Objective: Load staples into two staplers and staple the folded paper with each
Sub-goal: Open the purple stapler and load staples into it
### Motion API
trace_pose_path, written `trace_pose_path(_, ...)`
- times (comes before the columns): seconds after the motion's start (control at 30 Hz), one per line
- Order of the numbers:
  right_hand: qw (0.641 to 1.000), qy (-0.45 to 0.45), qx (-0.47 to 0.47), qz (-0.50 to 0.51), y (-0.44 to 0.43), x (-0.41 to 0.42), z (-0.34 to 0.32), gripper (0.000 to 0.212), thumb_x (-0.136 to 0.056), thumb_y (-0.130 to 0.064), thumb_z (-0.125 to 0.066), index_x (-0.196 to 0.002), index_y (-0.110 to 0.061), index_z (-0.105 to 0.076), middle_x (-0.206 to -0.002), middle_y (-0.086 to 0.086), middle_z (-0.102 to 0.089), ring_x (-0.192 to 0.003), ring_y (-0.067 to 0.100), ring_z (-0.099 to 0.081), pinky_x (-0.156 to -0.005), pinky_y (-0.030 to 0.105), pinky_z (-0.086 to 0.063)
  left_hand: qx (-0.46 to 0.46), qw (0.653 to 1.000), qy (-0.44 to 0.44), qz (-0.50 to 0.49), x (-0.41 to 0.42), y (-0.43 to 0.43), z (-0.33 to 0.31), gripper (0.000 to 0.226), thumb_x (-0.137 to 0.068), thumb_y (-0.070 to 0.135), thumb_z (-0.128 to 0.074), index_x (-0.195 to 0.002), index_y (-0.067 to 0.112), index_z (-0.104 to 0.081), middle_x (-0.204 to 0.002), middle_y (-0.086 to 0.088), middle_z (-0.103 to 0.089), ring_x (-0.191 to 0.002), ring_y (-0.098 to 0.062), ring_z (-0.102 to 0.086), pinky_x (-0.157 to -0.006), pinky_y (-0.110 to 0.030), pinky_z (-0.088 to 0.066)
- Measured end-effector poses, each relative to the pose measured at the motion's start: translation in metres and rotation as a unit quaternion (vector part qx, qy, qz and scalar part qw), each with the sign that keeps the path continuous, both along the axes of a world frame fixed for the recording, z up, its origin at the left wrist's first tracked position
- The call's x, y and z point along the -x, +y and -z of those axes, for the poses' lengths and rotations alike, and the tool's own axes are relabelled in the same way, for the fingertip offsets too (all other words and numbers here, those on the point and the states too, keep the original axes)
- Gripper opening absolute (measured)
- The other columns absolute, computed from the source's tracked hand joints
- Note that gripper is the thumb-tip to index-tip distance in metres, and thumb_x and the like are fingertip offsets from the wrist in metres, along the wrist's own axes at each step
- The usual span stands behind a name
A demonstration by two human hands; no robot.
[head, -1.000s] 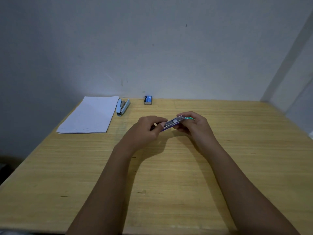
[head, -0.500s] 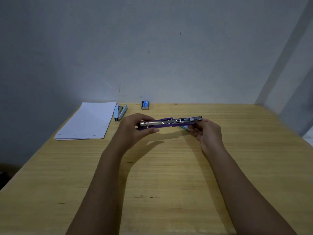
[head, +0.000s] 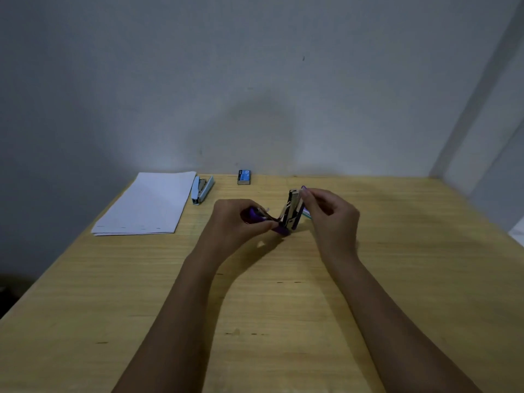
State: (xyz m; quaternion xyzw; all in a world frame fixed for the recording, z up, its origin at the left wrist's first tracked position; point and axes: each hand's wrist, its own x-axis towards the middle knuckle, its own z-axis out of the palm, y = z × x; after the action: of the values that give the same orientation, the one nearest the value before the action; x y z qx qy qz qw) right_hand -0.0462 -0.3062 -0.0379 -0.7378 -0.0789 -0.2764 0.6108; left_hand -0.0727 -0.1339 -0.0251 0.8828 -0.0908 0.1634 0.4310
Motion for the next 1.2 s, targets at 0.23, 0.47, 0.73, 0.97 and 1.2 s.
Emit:
trace_pose_path(0.23,0.983,0.015,0.067,-0.172,0.001,0.001,0.004,0.027,-0.086,-0.005,-0.062,-0.112,-0.009,-0.068,-0.108,-0.001,-0.071,-0.101,0.003,-0.064,-0.087,0.021,-0.051,0.128,0.991,0.049,-0.005,0.0,0.003,-0.004,0.016,-0.07,0.022,-0.079,-0.083,0.018,-0.07,-0.078,-0.002,-0.072,-0.073,-0.011,-0.069,-0.065,-0.02,-0.056)
trace_pose_path(0.47,0.952,0.036,0.222,-0.21,-0.005,0.005,0.005,0.049,-0.084,-0.013,-0.066,-0.129,-0.029,-0.054,-0.122,-0.021,-0.057,-0.116,-0.005,-0.051,-0.1,0.024,-0.046,0.249,0.964,0.091,0.002,-0.001,0.006,-0.005,0.025,-0.071,0.016,-0.078,-0.09,0.003,-0.069,-0.086,-0.013,-0.073,-0.077,-0.019,-0.073,-0.069,-0.026,-0.06)
trace_pose_path(0.73,0.928,0.044,0.32,-0.185,0.004,0.01,0.005,0.065,-0.077,-0.029,-0.072,-0.135,-0.029,-0.043,-0.126,-0.01,-0.056,-0.111,0.003,-0.053,-0.091,0.026,-0.051,0.26,0.96,0.098,-0.022,-0.001,0.002,-0.005,0.016,-0.072,0.019,-0.077,-0.081,0.011,-0.067,-0.079,-0.009,-0.073,-0.068,-0.014,-0.072,-0.061,-0.02,-0.058)
trace_pose_path(0.97,0.953,0.092,0.242,-0.16,0.016,0.018,-0.003,0.06,-0.073,-0.018,-0.073,-0.125,-0.03,-0.048,-0.102,-0.025,-0.052,-0.098,-0.001,-0.055,-0.077,0.022,-0.055,0.285,0.953,0.108,-0.003,-0.001,0.005,-0.007,0.028,-0.085,0.029,-0.064,-0.094,0.002,-0.067,-0.082,-0.015,-0.073,-0.071,-0.022,-0.073,-0.064,-0.026,-0.06)
trace_pose_path(1.2,0.912,0.313,0.067,-0.257,0.062,-0.006,-0.036,0.038,-0.077,-0.009,-0.069,-0.111,-0.011,-0.051,-0.094,-0.003,-0.062,-0.081,0.013,-0.063,-0.062,0.023,-0.054,0.28,0.955,0.069,-0.067,-0.015,0.07,-0.046,0.026,-0.092,0.025,-0.057,-0.089,0.0,-0.064,-0.074,-0.015,-0.068,-0.062,-0.021,-0.071,-0.058,-0.023,-0.057)
